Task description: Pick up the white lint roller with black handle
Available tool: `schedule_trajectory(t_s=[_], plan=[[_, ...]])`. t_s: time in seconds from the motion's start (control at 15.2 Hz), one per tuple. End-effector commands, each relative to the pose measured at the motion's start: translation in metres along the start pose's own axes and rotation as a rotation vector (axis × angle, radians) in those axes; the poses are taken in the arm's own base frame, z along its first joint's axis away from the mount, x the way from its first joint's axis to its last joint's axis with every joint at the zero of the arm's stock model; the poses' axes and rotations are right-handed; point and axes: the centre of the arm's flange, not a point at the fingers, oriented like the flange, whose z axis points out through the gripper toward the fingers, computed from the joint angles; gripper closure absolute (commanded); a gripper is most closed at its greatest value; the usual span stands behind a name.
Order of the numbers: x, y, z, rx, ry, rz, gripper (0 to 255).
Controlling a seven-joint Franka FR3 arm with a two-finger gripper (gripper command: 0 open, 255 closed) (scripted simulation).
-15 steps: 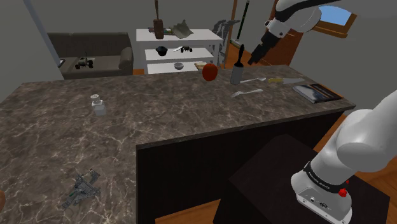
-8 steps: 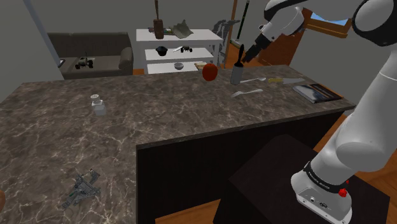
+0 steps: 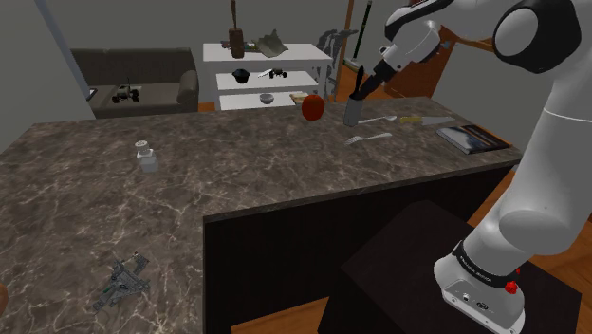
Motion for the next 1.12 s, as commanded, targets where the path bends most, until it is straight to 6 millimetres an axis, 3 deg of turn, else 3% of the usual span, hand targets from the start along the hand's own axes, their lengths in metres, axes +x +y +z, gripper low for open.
schedule_trajectory(t_s=[0.0,0.07,0.13,0.73,1.06], plan=[[-0.005,0.002,0.007,0.0,0.0,0.0,0],[-0.005,0.002,0.007,0.0,0.0,0.0,0],[-0.005,0.002,0.008,0.0,0.0,0.0,255],[-0.005,0.002,0.007,0.0,0.0,0.0,255],[0.007,-0.005,-0.015,0.0,0.0,0.0,255]])
